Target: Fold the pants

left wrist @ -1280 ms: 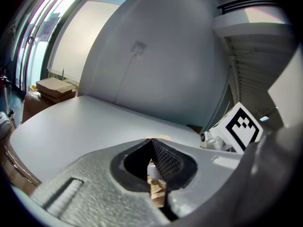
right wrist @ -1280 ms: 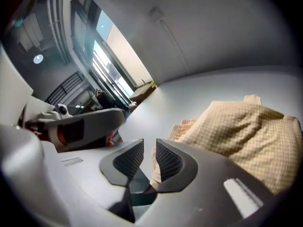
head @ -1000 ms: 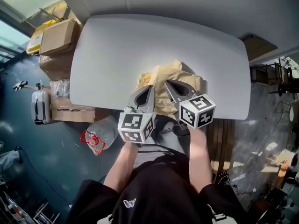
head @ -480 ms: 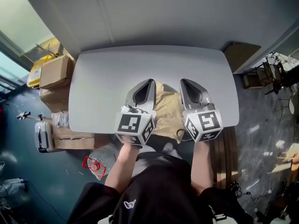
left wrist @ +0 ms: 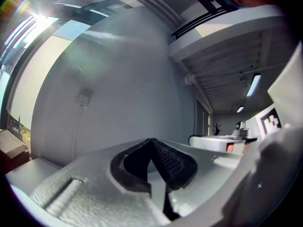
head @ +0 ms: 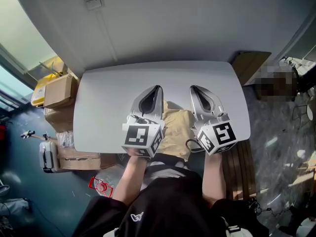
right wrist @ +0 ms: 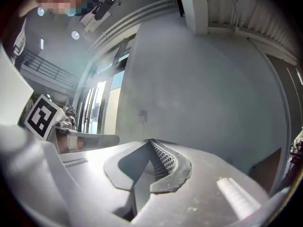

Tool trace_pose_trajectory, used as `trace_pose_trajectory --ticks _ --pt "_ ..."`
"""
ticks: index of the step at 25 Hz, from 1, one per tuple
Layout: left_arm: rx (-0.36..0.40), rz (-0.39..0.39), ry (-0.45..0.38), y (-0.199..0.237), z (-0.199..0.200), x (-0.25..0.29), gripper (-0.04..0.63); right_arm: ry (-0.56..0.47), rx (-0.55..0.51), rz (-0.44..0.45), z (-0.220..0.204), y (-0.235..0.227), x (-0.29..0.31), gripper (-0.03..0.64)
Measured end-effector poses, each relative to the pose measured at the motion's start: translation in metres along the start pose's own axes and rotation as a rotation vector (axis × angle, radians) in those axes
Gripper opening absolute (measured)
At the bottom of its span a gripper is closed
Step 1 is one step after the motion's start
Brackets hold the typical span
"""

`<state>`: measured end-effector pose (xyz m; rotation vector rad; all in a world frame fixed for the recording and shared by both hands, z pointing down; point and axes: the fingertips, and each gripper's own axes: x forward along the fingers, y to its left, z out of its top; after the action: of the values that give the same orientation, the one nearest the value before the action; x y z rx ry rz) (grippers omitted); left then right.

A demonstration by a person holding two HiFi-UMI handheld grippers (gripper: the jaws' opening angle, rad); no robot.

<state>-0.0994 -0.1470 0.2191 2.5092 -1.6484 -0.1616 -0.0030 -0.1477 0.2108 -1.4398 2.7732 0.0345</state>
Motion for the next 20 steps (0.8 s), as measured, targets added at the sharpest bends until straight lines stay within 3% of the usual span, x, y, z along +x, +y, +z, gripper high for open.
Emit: trace_pose_trajectory --ticks 20 --pt "0.001 0.035 -0.002 0.003 -0.004 0.009 0.005 -0.004 -0.013 0.057 0.005 -0.011 0.021 0.005"
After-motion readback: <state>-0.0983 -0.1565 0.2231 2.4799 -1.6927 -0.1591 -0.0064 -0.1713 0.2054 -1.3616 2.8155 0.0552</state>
